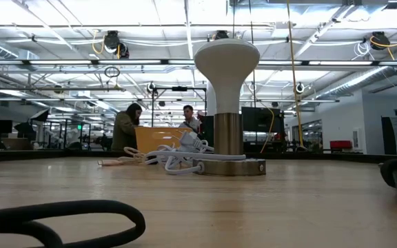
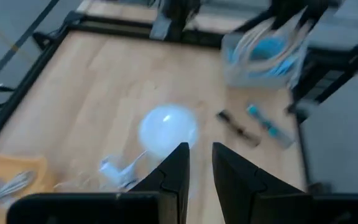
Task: Pick & Place USB Port
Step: Put the brown HDMI cable into the gray bin
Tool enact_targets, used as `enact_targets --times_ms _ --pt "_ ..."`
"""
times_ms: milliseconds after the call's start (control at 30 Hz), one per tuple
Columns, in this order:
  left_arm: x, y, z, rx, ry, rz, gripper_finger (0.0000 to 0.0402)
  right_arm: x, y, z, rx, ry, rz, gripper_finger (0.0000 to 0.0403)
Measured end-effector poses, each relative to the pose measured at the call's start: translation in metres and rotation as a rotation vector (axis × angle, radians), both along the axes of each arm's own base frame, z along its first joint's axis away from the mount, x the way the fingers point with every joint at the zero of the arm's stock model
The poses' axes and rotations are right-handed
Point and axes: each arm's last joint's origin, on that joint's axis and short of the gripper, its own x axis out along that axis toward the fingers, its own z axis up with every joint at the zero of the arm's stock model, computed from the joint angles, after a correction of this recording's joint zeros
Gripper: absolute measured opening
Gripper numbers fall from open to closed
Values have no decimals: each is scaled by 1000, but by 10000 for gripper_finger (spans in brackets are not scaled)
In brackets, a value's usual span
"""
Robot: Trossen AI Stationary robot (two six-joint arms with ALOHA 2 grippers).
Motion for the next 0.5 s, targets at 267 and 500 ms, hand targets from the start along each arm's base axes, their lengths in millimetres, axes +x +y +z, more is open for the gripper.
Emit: enact_targets --times_ms 267,500 --pt "62 -37 -18 -276 -287 -40 74 8 -3 7 -123 -192 16 32" --pt "112 -64 -77 -418 -430 -34 74 8 1 21 -170 -367 37 32"
